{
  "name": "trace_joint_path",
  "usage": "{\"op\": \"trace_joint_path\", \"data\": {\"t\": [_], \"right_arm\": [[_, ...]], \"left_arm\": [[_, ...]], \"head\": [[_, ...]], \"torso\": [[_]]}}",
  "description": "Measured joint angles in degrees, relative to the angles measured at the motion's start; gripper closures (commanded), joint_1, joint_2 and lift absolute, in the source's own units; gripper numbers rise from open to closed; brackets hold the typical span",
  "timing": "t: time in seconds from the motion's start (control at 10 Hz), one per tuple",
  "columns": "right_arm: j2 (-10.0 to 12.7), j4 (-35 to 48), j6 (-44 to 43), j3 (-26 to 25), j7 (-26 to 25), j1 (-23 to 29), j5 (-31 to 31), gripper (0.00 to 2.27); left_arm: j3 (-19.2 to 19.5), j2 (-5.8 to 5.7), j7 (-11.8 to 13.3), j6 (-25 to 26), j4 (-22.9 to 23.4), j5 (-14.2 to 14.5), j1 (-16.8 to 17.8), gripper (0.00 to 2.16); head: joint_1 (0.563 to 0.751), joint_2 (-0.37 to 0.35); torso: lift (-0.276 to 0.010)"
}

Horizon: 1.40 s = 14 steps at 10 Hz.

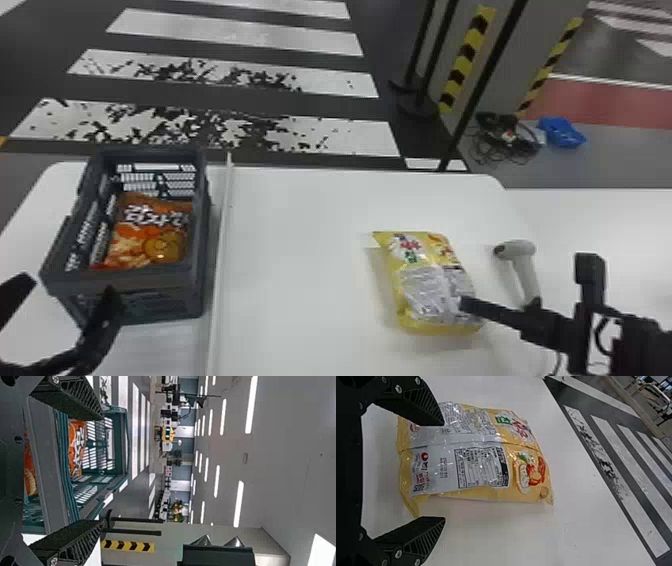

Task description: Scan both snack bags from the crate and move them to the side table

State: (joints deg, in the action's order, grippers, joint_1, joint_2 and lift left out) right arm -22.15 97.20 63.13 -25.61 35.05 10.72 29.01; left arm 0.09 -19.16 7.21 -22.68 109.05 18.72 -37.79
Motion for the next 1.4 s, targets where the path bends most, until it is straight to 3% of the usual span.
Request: {"op": "trace_joint_path", "data": {"t": [0.1,0.2,0.3,0.4,0.6,1.0,1.4], "right_arm": [[-0.4,-1.37,-0.21,1.24,0.37,-1.02,-0.91,0.19],[-0.58,-2.21,-0.36,2.2,0.59,-1.67,-1.61,0.44],[-0.66,-2.67,-0.43,2.83,1.13,-1.92,-2.21,1.04],[-0.68,-2.89,-0.74,3.27,1.6,-2.0,-3.18,1.89],[-0.67,-2.98,-1.95,3.95,2.13,-1.91,-5.48,2.24],[-0.5,0.33,-3.14,1.91,5.28,-0.38,-4.83,2.24],[0.14,3.45,-2.59,-6.06,4.41,0.14,-0.37,2.24]], "left_arm": [[0.0,0.0,0.0,-0.01,-0.05,0.01,0.01,0.07],[0.0,0.0,-0.01,-0.03,-0.13,0.01,0.05,0.07],[0.0,0.0,-0.01,-0.04,-0.27,0.01,0.09,0.07],[0.0,0.0,-0.02,-0.04,-0.4,0.04,0.16,0.07],[0.0,0.08,-0.03,-0.04,-0.53,0.04,0.26,0.07],[0.0,0.09,-0.05,-0.03,-0.66,0.05,0.35,0.07],[0.0,0.09,-0.02,-0.03,-0.6,0.09,0.26,0.07]], "head": [[0.695,-0.178],[0.695,-0.174],[0.695,-0.169],[0.695,-0.166],[0.695,-0.171],[0.695,-0.165],[0.695,-0.207]], "torso": [[-0.099],[-0.099],[-0.099],[-0.099],[-0.099],[-0.099],[-0.099]]}}
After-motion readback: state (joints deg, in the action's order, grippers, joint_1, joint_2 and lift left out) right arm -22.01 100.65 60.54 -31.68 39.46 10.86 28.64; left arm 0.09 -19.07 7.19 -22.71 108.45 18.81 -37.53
